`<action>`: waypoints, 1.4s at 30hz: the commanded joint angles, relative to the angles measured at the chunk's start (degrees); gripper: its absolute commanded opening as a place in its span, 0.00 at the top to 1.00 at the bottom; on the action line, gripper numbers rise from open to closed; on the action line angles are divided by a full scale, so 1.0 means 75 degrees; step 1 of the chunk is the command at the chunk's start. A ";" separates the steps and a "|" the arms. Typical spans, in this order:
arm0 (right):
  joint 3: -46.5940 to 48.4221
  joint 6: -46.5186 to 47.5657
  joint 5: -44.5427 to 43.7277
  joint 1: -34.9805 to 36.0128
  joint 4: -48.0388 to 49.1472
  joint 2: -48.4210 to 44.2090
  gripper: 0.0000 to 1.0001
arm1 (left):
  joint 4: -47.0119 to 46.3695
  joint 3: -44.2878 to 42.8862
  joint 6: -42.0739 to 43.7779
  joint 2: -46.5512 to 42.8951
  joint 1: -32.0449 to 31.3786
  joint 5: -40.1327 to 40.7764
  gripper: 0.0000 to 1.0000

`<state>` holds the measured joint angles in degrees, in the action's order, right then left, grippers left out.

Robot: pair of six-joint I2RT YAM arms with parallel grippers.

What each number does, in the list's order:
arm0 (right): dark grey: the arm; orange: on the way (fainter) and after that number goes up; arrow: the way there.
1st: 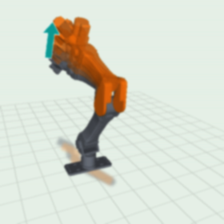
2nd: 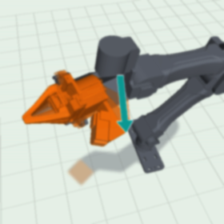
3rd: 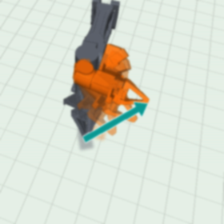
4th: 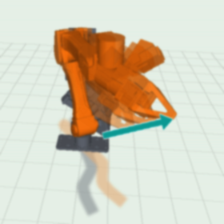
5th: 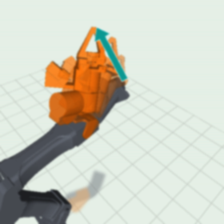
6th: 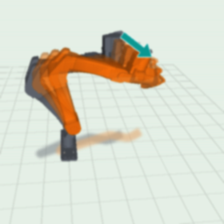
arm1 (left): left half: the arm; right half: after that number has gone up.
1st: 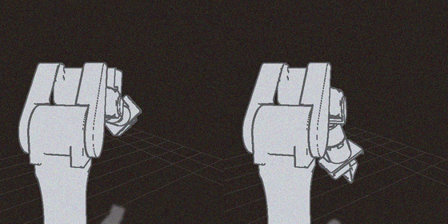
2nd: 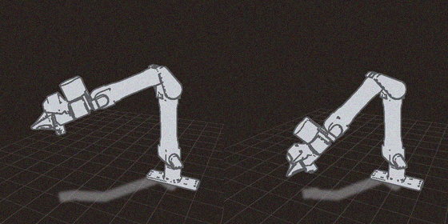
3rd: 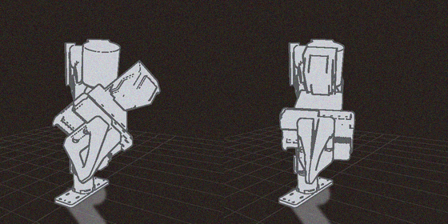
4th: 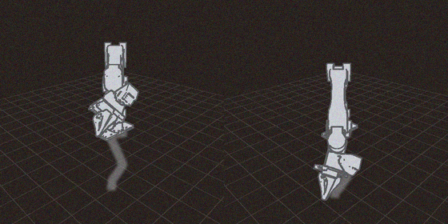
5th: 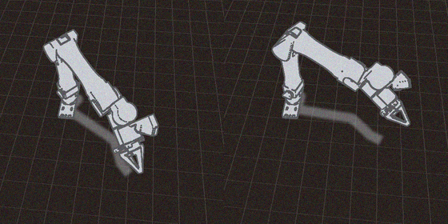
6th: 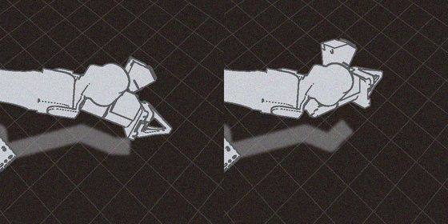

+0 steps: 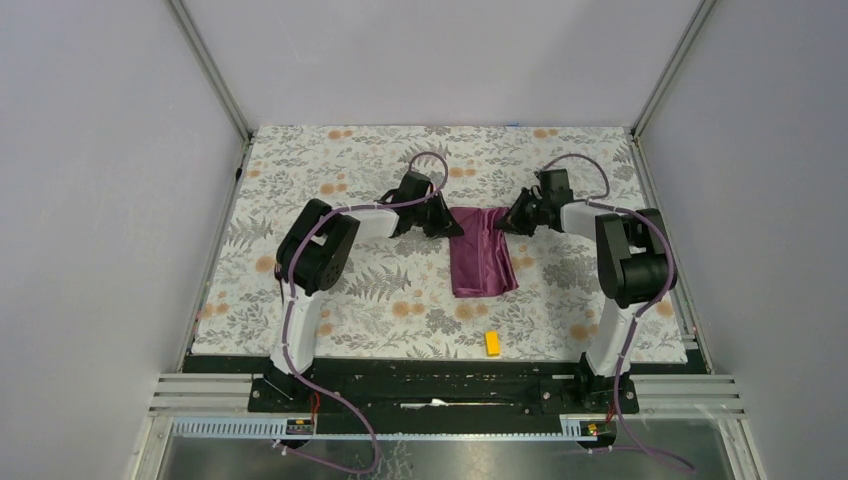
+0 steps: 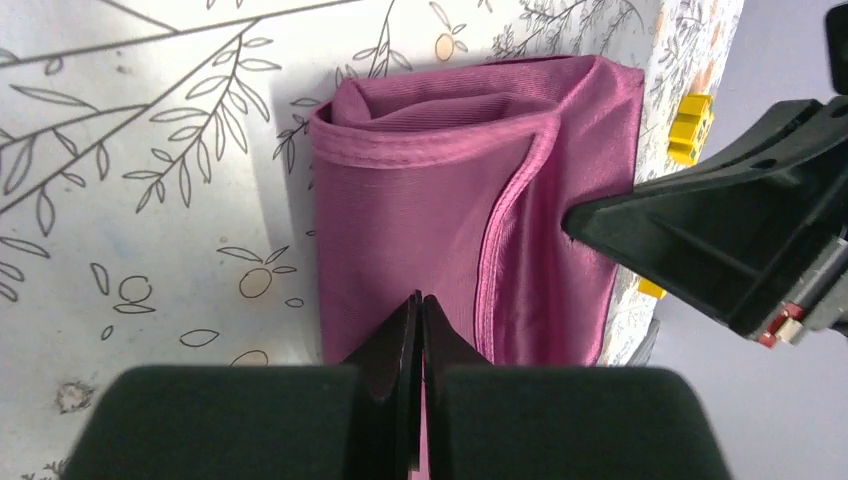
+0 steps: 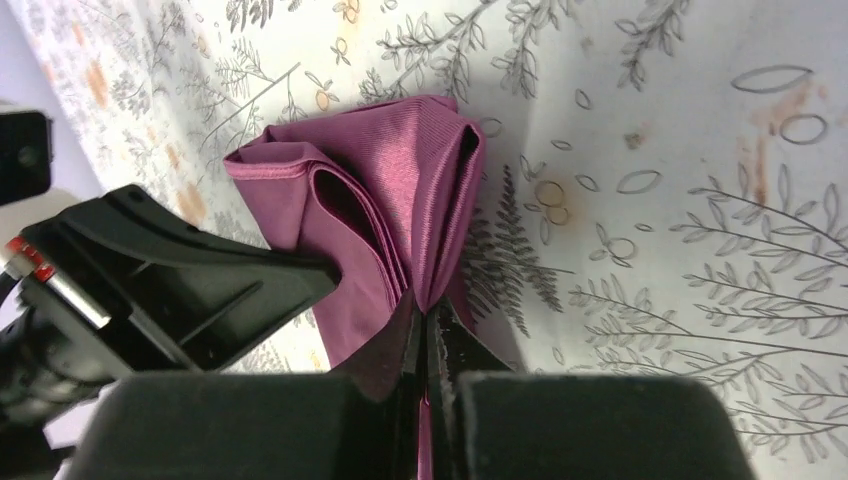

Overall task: Fold the napkin into a case and place the utensils inside
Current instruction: Fold the 2/3-rectangle-folded napkin at the center of the board.

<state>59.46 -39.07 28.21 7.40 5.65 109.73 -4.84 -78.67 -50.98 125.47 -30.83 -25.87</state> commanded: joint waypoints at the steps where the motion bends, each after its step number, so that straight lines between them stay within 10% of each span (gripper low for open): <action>1: 0.1026 0.0654 -0.1375 0.0641 -0.1532 -0.0416 1.00 | -0.0399 0.0037 -0.0109 -0.0023 -0.0049 0.0641 1.00; 16: 0.3151 0.0516 -0.5030 0.3065 -0.3916 0.0672 1.00 | -0.0706 0.0422 -0.0464 0.0162 -0.0050 0.0695 1.00; 42: 0.1396 -0.3154 -0.2966 0.2636 -0.0827 -0.0214 1.00 | -0.1060 0.0663 -0.0056 0.0046 -0.0050 0.0422 1.00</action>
<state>69.52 -56.21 2.20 26.98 -6.02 112.22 -12.34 -75.33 -52.49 124.95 -30.85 -22.90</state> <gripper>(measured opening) 0.022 0.014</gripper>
